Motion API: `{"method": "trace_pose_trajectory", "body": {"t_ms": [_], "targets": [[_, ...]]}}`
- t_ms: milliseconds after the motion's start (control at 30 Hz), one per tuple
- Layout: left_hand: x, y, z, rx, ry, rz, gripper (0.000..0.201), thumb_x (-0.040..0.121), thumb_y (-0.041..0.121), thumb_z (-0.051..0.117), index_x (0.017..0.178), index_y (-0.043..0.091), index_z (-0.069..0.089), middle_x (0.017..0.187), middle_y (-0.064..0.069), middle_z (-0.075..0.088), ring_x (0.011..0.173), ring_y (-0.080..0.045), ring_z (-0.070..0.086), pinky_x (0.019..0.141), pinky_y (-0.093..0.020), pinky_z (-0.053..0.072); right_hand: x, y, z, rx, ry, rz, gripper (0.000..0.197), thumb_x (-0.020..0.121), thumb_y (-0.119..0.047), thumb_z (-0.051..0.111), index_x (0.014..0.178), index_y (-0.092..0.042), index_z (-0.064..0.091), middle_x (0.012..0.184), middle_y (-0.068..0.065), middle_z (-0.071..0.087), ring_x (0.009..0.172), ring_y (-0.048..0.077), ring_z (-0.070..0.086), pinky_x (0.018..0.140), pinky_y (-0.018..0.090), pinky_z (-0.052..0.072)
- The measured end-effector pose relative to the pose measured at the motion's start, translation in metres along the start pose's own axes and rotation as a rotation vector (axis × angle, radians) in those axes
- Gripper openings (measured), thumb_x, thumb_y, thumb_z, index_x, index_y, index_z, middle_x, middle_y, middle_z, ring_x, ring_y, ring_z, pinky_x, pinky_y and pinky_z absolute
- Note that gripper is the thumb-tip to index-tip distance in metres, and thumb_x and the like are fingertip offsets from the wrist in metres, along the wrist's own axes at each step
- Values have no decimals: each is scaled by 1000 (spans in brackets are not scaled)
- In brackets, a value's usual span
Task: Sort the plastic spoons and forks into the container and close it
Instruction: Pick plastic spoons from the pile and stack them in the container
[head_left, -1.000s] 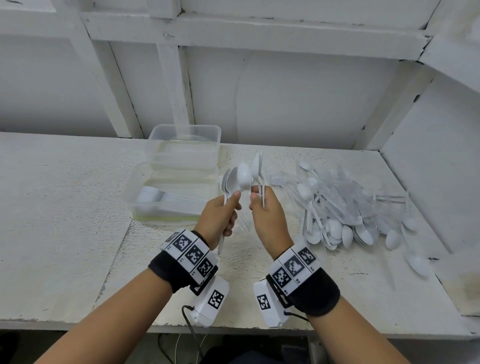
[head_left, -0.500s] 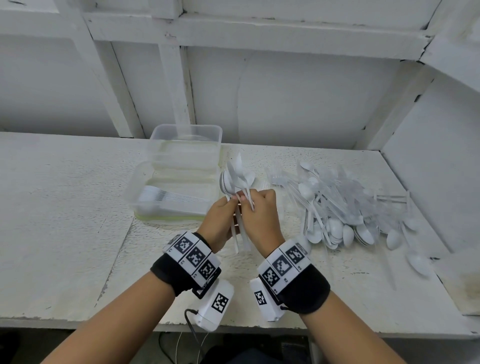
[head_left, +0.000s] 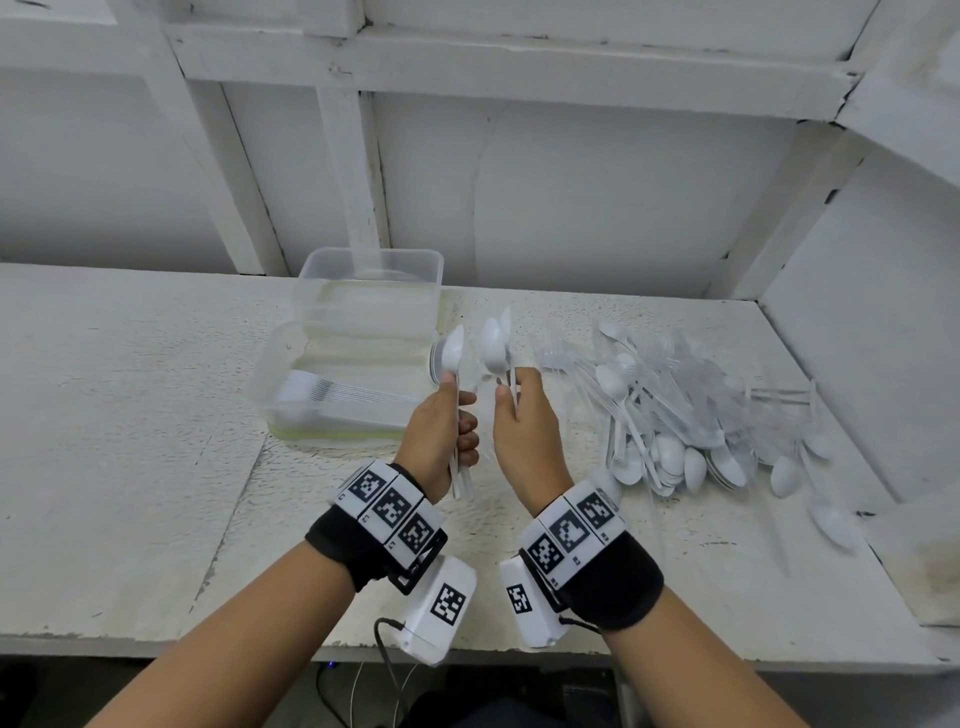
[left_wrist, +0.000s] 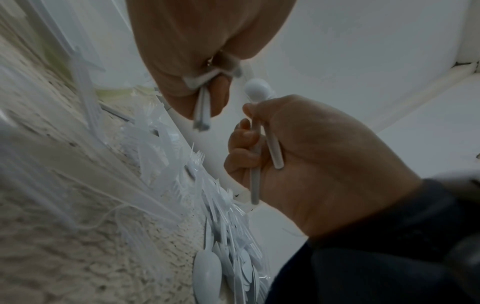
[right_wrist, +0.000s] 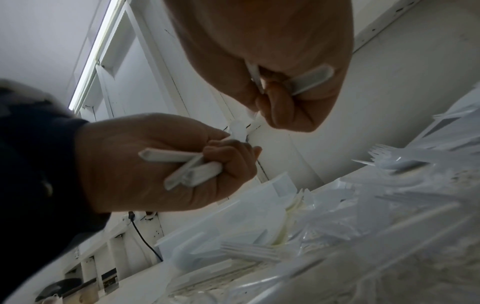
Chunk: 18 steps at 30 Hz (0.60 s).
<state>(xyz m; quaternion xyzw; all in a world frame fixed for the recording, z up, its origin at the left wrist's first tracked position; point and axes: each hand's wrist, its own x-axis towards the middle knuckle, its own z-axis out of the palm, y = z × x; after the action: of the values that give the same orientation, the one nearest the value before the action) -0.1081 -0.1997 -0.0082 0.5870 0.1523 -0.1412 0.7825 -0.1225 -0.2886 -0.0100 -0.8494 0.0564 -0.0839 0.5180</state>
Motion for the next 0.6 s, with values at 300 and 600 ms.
{"method": "trace_pose_trajectory", "body": {"t_ms": [300, 600], "targets": [[0, -2, 0, 55, -62, 41, 37, 103, 26, 28, 102, 4, 57, 74, -6, 61, 60, -11, 57, 52, -21, 46, 2, 2, 11, -53, 24, 49, 23, 95, -23, 47, 102, -12, 65, 99, 10, 53, 73, 8, 46, 57, 8, 34], [-2, -2, -6, 102, -109, 45, 32, 102, 19, 29, 90, 13, 58, 76, 0, 65, 66, -4, 63, 60, -21, 49, -1, 1, 14, -135, -79, 45, 27, 96, -26, 45, 97, -10, 67, 100, 0, 36, 106, 24, 46, 93, 37, 44]]}}
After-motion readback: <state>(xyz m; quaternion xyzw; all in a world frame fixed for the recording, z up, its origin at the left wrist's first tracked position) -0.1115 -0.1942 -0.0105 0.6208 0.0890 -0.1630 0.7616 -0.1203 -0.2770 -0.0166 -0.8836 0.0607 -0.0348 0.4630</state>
